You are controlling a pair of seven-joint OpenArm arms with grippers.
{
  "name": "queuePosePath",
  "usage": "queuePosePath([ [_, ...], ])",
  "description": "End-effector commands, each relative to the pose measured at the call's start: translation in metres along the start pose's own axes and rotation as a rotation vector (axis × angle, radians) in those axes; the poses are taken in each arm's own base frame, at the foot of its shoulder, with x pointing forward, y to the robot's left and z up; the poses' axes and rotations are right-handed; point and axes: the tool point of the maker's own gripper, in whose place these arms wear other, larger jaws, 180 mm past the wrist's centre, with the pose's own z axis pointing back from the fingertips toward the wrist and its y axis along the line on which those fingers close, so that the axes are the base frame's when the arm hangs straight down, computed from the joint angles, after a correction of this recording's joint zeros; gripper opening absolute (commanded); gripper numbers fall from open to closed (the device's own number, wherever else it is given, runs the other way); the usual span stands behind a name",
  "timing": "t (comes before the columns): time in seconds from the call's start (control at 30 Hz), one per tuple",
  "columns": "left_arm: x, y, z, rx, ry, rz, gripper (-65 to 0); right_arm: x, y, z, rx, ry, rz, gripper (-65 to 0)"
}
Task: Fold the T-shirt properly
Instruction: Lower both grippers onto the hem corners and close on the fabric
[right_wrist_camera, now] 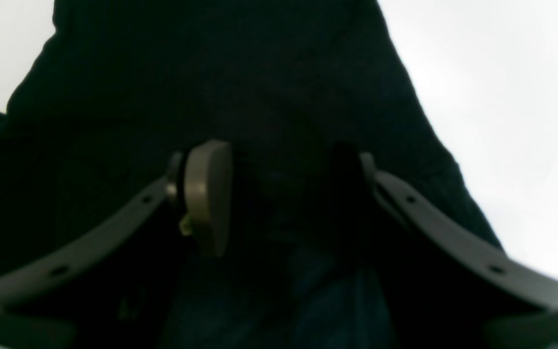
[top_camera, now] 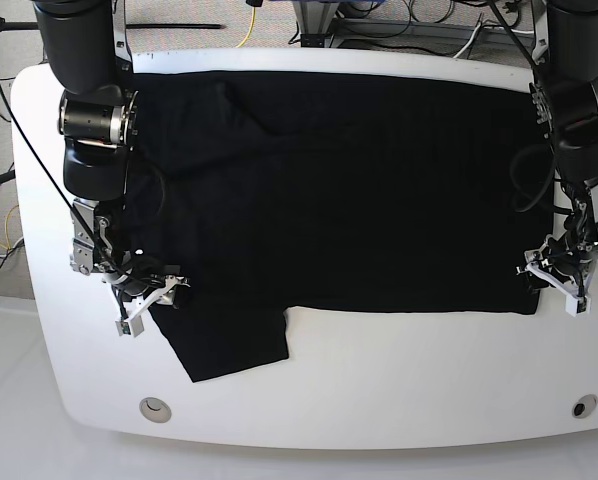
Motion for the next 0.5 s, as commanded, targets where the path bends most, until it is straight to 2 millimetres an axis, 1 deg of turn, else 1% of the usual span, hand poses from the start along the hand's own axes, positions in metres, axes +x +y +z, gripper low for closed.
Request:
queuePosePath([
  [0.0,0.032,0.007,0.006,0.009,-0.074,-0.01,-31.9,0.031,-0.001,0.005,0.004,-0.072,0.019,-32.9],
  [0.13,0.031,0.004,0.005,0.004,-0.071,-0.014,-32.2,0.02,-0.005,0.005,0.0,-0.057,0.007,-33.1],
  [0.27,0.03,0.003,0.005,0.0,-0.068,-0.016,-32.2,0.016,-0.006,0.005,0.0,-0.052,0.001,-33.5],
  [0.4,0.03,0.002,0.005,-0.001,-0.066,-0.018,-32.3,0.016,-0.007,0.005,0.0,-0.053,0.002,-33.9],
  [0.47,0.034,0.004,0.006,0.007,-0.081,-0.02,-32.4,0.024,-0.006,0.006,-0.003,-0.069,0.003,-33.4],
])
